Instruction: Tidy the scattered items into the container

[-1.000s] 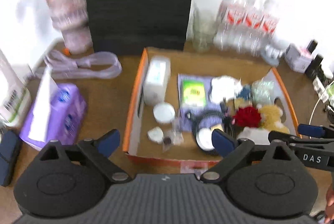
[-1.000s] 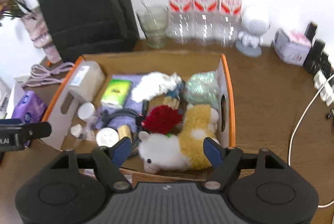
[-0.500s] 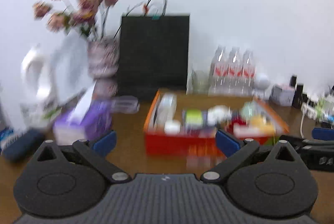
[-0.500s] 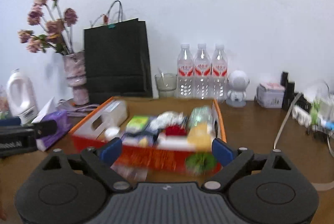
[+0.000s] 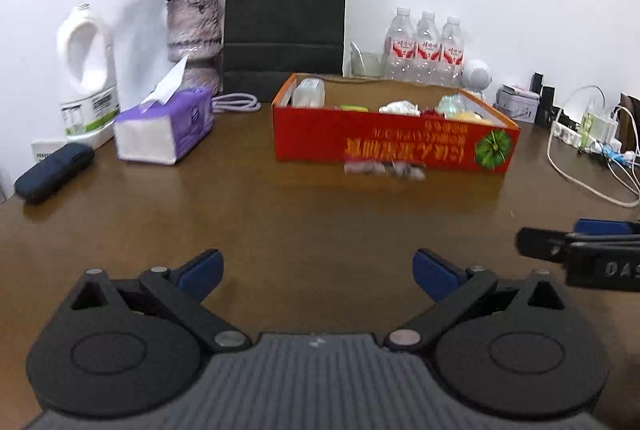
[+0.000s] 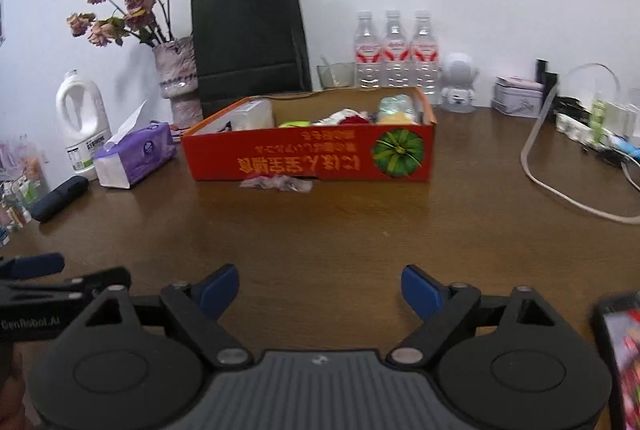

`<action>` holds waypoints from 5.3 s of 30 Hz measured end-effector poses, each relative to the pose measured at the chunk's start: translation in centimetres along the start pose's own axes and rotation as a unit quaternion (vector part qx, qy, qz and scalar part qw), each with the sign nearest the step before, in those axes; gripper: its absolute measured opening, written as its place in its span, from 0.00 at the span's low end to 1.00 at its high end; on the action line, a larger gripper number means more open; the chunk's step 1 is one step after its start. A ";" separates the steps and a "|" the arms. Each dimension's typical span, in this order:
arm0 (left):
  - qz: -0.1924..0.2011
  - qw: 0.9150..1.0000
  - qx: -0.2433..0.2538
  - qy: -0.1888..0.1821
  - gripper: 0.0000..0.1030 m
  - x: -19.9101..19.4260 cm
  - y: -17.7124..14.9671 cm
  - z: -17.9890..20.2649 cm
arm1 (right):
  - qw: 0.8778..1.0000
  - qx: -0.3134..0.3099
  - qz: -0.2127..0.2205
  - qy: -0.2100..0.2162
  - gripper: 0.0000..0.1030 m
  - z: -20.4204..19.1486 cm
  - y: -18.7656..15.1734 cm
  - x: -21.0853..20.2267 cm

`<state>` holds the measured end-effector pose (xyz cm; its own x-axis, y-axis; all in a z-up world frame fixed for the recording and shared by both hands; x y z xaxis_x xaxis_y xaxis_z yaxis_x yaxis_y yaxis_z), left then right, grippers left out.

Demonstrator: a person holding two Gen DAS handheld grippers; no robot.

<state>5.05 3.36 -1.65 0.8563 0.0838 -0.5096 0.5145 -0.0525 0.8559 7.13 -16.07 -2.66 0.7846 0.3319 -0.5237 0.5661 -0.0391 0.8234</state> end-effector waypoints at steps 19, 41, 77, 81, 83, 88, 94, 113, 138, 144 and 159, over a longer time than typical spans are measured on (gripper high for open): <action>-0.019 0.998 0.024 -0.051 0.73 12.1 5.7 -0.6 | 0.998 -0.034 -0.060 -0.007 0.28 -3.3 5.1 17.4; -0.054 0.997 0.044 -0.044 0.07 17.8 5.8 5.1 | 0.999 0.016 -0.034 0.033 0.26 0.4 3.6 12.2; 0.177 0.984 0.015 0.003 0.07 -7.2 4.7 3.1 | 0.987 -0.064 0.146 0.037 0.27 -5.6 3.2 -6.6; 0.178 0.984 0.007 0.000 0.07 -4.6 7.4 2.0 | 0.987 -0.066 0.140 0.031 0.27 -5.6 5.4 -4.8; 0.175 0.985 -0.002 -0.008 0.07 -2.9 9.0 1.3 | 0.987 -0.066 0.143 0.035 0.27 -5.8 7.3 -3.6; 0.185 0.983 0.001 -0.011 0.07 3.4 14.8 0.1 | 0.988 -0.059 0.137 0.043 0.27 -6.3 12.7 2.4; 0.190 0.982 0.009 -0.005 0.07 9.5 20.6 -0.7 | 0.989 -0.060 0.128 0.035 0.27 -6.8 19.0 10.4; -0.133 0.989 -0.029 -0.055 0.07 26.2 19.3 -3.3 | 0.997 -0.038 -0.062 0.014 0.27 -5.1 21.7 24.7; -0.363 0.927 0.045 -0.085 0.66 27.4 14.3 -2.2 | 0.937 0.017 -0.348 -0.015 0.63 -5.0 16.0 28.9; -0.342 0.936 0.052 -0.072 0.79 24.9 16.3 -2.5 | 0.949 -0.011 -0.311 -0.047 0.73 -3.6 18.6 25.7; -0.235 0.969 0.047 -0.052 0.98 17.8 20.7 -0.8 | 0.978 0.034 -0.194 -0.070 0.91 0.2 21.8 17.4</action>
<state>30.95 4.56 7.10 0.5233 0.0198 -0.8519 0.8469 -0.1229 0.5174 33.15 -11.33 6.16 0.5315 0.2023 -0.8226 0.8399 0.0007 0.5428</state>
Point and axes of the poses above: each gripper's, at about its wrist camera, not at the fingertips, and x roughly the way its jaws point, z to its right, y to its top, the point moved 10 cm from there along x, roughly the way its jaws point, and after that the axes turned 7 degrees about x, right-handed, at the moved point
